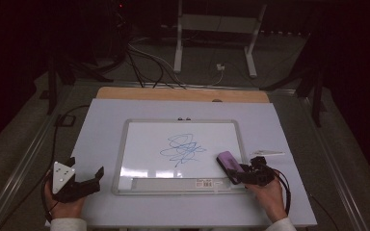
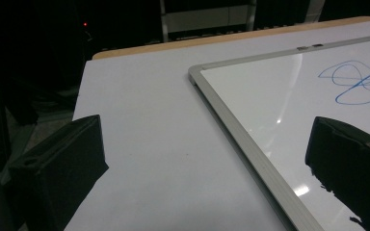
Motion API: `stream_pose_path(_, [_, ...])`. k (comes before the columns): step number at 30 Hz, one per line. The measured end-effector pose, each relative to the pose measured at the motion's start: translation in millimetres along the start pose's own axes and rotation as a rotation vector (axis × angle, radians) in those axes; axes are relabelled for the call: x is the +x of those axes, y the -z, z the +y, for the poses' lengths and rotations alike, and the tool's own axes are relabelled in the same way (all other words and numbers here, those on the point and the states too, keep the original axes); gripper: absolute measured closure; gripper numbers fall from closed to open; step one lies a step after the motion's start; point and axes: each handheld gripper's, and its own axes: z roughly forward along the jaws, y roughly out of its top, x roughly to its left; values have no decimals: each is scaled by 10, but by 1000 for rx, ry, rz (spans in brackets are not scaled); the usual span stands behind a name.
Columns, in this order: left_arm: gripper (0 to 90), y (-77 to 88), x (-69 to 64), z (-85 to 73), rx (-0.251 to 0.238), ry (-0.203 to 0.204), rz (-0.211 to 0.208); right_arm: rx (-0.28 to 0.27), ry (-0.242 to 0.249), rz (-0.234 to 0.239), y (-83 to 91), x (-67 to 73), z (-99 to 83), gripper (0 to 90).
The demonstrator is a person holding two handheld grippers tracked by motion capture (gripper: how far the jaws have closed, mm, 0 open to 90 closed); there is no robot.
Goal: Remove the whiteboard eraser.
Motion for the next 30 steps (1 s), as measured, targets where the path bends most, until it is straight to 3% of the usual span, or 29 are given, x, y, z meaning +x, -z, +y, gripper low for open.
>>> stream_pose_path(19, [13, -1, -3, -7, 7, -9, 0, -81, 20, -6, 82, 53, 183, 408])
stream_pose_path(30, [13, -12, 1, -15, 12, -9, -2, -144, 26, -22, 62, 91, 395, 407])
